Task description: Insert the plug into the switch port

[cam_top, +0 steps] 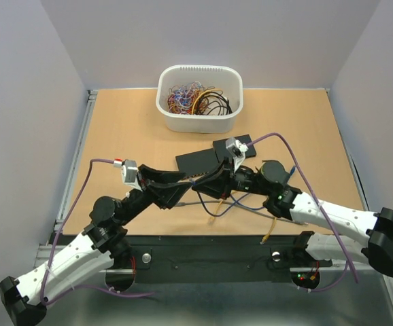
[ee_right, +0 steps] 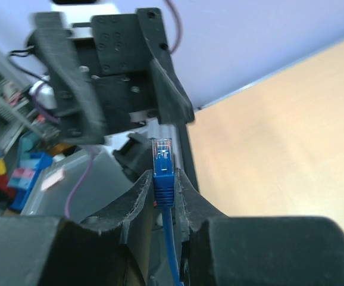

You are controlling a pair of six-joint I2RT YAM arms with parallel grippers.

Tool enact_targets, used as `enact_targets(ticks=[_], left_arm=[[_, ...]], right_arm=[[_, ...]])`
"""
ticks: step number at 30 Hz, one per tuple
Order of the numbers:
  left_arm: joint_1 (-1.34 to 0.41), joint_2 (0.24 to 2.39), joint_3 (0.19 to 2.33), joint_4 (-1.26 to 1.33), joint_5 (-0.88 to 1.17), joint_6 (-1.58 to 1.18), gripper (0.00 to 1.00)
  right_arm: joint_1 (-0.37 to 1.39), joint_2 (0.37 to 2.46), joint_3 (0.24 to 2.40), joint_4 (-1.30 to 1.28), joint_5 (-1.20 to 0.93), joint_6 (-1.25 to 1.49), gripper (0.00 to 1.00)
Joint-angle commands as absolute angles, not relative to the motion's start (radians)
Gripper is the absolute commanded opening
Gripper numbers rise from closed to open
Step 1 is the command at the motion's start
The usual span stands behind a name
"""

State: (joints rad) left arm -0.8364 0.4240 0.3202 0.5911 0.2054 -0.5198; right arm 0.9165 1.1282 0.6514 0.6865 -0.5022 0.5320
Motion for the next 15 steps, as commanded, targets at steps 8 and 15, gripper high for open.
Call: enact_targets(ticks=[8,15], left_arm=[[-0.834,0.504,0.344,0.558,-0.035,-0.506,0.90],[-0.821,0.736,0.440,0.359,-0.434,-0.568,0.89]], right_arm=[[0.825,1.106,0.604,0.448,-0.100,0.515,0.00],[0.793,1.232,0.672,0.197,0.245,0.482,0.00]])
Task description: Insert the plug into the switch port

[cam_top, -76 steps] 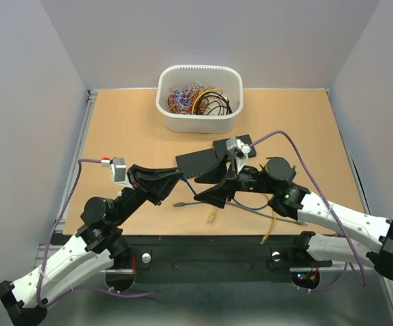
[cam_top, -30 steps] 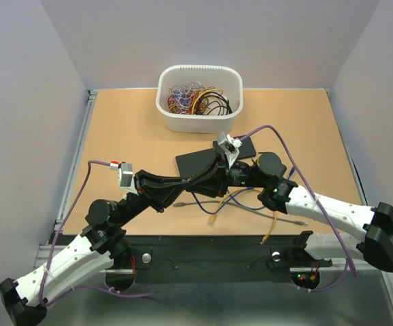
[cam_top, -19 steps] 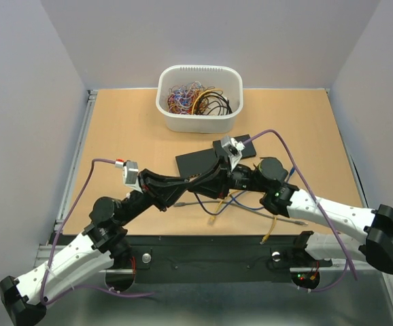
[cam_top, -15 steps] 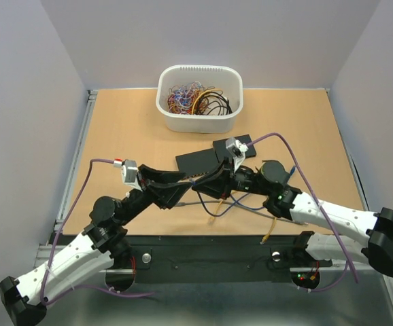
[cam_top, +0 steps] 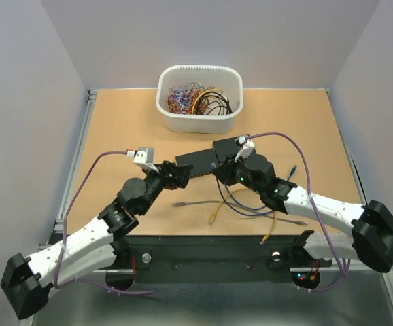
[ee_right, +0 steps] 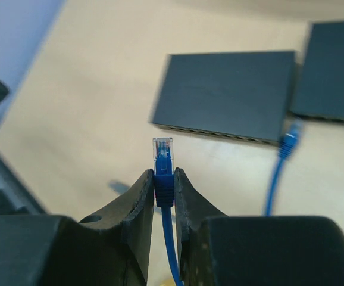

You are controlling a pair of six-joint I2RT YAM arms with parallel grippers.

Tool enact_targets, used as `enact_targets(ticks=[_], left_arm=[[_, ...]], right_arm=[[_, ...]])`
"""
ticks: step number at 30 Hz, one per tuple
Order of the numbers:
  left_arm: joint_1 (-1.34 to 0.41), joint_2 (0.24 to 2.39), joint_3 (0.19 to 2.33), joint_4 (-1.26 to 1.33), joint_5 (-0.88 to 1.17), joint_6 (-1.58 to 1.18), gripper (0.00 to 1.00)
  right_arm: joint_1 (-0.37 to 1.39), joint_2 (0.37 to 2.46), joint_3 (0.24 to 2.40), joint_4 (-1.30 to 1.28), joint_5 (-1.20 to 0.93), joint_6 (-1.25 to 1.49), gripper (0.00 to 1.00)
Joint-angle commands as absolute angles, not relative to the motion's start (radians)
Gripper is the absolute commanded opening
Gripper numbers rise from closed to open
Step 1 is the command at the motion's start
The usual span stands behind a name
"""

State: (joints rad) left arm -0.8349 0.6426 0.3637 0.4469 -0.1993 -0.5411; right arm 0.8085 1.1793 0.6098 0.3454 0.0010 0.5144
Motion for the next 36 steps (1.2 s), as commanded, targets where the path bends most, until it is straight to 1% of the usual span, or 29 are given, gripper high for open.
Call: enact_targets(ticks=[1,6,10,11,14,21,26,32,36], left_arm=[[-0.812,0.764,0.445,0.357,-0.440,-0.571,0.89],[-0.729,0.900,0.439,0.408,-0.400,-0.615,0.85],[-0.623,0.989,0.425,0.466,-0.304,-0.633,0.84],[-0.594,1.030,0.428,0.486,-0.248,-0.635,0.84],[-0.528,1.119,0.448,0.508,-0.181,-0.644,0.82],[-0.505,1.304,0.505,0.531,-0.114,-0.657,0.77],[-0.499,1.417,0.538,0.549,-0.083,-0.663,0.75],[-0.499,1.479,0.525,0.578,-0.042,-0.692,0.74],[-0.499,1.488,0.471,0.627,0.033,-0.742,0.70]], right_arm=[[0.789,1.248,0.676,0.184,0.264,0.483,0.00],[0.750,1.356,0.712,0.156,0.336,0.485,0.00],[0.718,1.454,0.750,0.156,0.357,0.474,0.00],[0.706,1.472,0.761,0.156,0.360,0.474,0.00],[0.696,1.554,0.804,0.155,0.371,0.466,0.01],[0.692,1.715,0.911,0.155,0.379,0.433,0.00],[0.692,1.790,0.972,0.155,0.348,0.420,0.01],[0.695,1.832,1.019,0.155,0.301,0.411,0.01],[0.693,1.839,1.032,0.156,0.249,0.390,0.01]])
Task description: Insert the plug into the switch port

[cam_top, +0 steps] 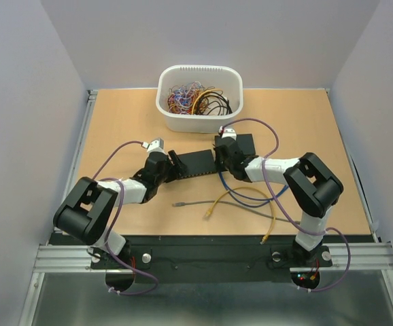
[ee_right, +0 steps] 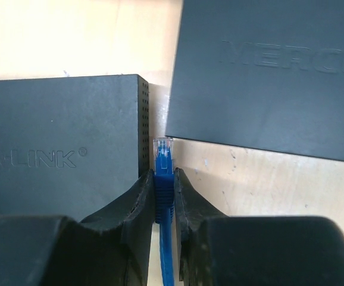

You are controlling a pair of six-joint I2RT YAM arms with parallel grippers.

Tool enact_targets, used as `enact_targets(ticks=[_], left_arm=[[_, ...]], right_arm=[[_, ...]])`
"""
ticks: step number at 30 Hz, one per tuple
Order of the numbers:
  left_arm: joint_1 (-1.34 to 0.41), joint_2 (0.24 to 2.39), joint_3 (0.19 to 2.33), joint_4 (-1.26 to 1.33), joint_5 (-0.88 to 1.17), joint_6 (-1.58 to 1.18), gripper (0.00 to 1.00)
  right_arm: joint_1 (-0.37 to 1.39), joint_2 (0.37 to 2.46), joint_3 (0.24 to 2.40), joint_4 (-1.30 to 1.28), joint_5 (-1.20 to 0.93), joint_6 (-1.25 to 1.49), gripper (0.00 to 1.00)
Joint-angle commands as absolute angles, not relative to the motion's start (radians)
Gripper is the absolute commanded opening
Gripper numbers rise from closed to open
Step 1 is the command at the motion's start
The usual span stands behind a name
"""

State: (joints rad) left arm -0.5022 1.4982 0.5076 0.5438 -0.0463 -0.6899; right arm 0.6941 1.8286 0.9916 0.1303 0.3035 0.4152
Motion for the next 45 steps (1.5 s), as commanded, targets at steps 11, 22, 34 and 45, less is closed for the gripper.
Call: enact_targets(ticks=[11,22,34,45], left_arm=[[-0.499,1.183,0.242,0.628,0.101,-0.848,0.68],[-0.497,0.899,0.204,0.364,0.031,-0.801,0.68],[-0.482,0.828,0.310,0.278,-0.135,-0.697,0.69],[-0.368,0.991,0.379,0.431,-0.129,-0.653,0.78]], right_arm=[[0.770,1.910,1.118,0.167,0.176,0.324,0.00],[0.781,1.918,1.138,0.157,0.307,0.272,0.00],[0.819,1.700,1.077,0.055,0.388,0.201,0.01],[0.992,1.620,0.931,0.023,0.354,0.330,0.00]])
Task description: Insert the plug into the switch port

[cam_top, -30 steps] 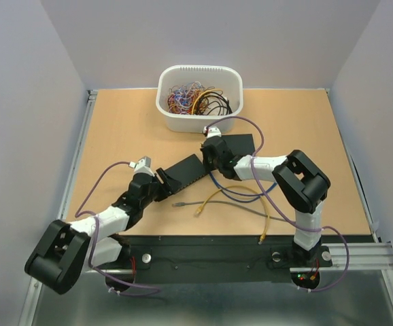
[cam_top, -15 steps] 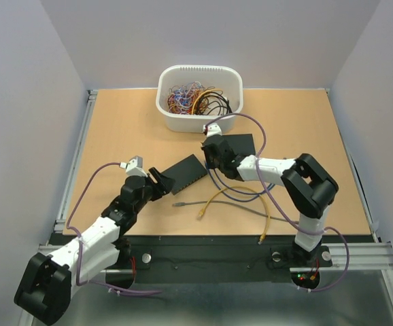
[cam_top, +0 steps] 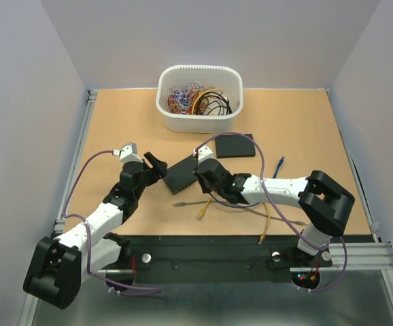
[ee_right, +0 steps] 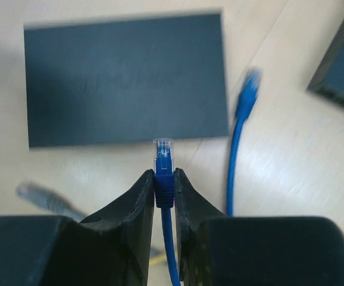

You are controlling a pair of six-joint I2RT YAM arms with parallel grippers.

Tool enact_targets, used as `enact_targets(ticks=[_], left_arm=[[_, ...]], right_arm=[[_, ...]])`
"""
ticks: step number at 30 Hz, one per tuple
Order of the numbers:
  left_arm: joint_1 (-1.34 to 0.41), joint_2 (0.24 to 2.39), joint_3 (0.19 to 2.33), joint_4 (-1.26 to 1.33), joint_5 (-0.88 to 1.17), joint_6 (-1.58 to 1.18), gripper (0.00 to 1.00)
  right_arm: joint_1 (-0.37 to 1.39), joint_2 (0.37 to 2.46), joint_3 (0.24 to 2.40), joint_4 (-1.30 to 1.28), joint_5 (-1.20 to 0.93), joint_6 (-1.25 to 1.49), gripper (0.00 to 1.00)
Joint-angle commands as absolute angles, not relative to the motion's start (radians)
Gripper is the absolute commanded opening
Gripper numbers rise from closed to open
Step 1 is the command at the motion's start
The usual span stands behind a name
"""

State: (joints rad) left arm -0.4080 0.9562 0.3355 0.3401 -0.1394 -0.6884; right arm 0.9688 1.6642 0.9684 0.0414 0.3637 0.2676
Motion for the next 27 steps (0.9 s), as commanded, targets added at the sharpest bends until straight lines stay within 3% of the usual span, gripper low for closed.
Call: enact_targets(ticks=[1,6,27], left_arm=[[-0.358,1.008,0.385,0.436,-0.111,-0.649,0.79],[-0.315,1.164,0.429,0.525,0.058,-0.621,0.80],[-0.308,1.471,0.486,0.630,0.143,-0.667,0.77]], right_arm=[[0.997,1.618,0.924,0.023,0.336,0.339,0.00],[1.051,1.655,0.929,0.023,0.295,0.330,0.00],[1.089,1.856,1.115,-0.030,0.239,0.325,0.01]])
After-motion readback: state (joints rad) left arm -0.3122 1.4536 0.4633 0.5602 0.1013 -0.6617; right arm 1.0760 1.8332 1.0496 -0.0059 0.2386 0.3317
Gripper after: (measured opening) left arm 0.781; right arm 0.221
